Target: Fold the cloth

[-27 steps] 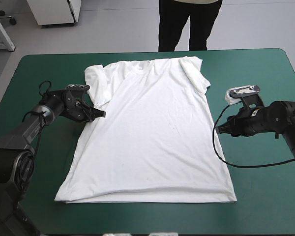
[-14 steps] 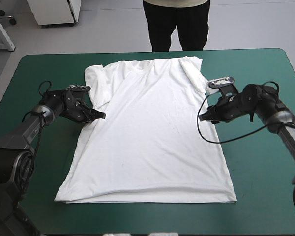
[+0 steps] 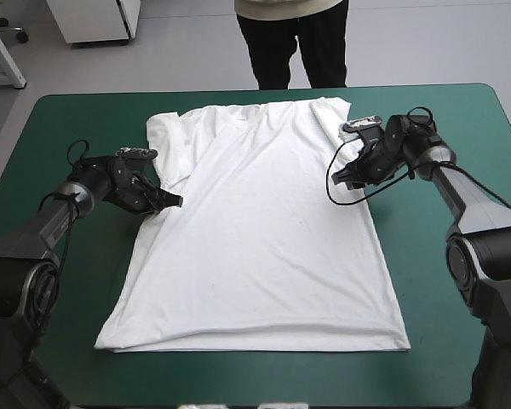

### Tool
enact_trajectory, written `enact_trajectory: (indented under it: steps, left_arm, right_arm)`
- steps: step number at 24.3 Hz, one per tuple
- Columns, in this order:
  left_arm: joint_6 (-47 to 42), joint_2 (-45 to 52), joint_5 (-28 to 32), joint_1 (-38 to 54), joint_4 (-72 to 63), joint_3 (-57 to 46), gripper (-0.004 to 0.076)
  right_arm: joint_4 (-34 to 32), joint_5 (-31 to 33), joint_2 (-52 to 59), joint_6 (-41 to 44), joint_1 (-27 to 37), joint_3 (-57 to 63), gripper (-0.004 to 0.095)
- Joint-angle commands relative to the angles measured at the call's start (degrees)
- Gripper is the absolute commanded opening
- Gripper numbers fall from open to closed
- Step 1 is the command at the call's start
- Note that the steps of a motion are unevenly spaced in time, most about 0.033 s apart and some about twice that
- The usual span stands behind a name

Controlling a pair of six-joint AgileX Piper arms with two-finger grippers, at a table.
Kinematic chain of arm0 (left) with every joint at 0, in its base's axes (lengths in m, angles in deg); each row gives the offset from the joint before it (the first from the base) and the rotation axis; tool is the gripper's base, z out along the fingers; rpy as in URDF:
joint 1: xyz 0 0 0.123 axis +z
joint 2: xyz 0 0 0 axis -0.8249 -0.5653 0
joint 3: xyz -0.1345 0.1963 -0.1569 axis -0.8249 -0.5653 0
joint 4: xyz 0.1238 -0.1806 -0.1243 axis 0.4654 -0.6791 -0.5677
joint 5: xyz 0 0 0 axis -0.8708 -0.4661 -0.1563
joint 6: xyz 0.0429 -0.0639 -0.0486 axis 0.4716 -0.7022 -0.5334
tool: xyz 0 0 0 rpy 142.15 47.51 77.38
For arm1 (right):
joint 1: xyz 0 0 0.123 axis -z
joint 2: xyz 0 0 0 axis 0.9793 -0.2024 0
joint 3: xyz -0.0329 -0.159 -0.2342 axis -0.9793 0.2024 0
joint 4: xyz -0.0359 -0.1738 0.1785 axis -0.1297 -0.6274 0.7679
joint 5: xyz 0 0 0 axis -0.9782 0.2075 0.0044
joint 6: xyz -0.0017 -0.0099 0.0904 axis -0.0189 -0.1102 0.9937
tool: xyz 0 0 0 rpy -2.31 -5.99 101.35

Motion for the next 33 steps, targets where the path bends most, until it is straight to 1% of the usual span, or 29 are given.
enact_trajectory:
  steps: [1, 3, 4, 5, 6, 8, 13, 18, 21, 28, 33]
  left_arm:
    - [0.1, 2.6, 1.6, -0.2, -0.9, 1.8, -0.0009]
    - [0.1, 2.6, 2.1, -0.2, -0.7, 1.8, -0.0009]
    - [0.1, 2.6, 2.4, -0.2, -0.7, 1.8, -0.0009]
    - [0.1, 2.6, 2.5, -0.2, -0.5, 1.8, -0.0009]
    - [0.1, 2.6, 2.8, -0.2, -0.2, 1.8, -0.0009]
    - [0.1, 2.6, 3.4, -0.2, 0.4, 1.8, -0.0009]
    - [0.1, 2.6, 3.7, -0.2, -0.3, 1.8, -0.0009]
    - [0.1, 3.9, 5.3, -0.2, -0.1, 2.9, -0.0009]
    - [0.1, 4.8, 5.6, -0.2, -0.1, 4.6, -0.0009]
    - [0.1, 8.5, 2.5, -0.2, 1.2, 12.3, -0.0009]
    - [0.5, 12.3, 0.1, -0.2, 3.5, 18.6, -0.0009]
  right_arm:
    - [-0.1, 0.6, 0.0, 0.3, -0.2, -2.5, 0.0439]
    - [0.2, 3.4, -2.2, 0.3, -0.3, -2.5, 0.0396]
    - [0.0, 6.0, -3.2, 0.3, -0.8, -2.5, 0.0334]
    - [-0.1, 7.1, -3.5, 0.3, -1.0, -2.4, 0.0289]
    - [-0.3, 8.3, -3.6, 0.1, -1.3, -2.4, 0.0155]
    - [0.1, 9.2, -3.6, -0.7, -1.3, -2.4, -0.0012]
    - [0.4, 8.5, -2.9, -0.7, -1.3, -2.4, -0.0013]
    - [0.5, 2.4, 3.2, -0.7, -1.1, -2.5, -0.0013]
    - [0.8, 0.5, 5.6, -0.7, -1.1, -2.5, -0.0013]
    - [0.1, -4.0, 12.0, -0.9, -1.0, -2.6, -0.0013]
    - [0.4, -5.2, 16.8, -0.9, 0.3, -5.4, -0.0013]
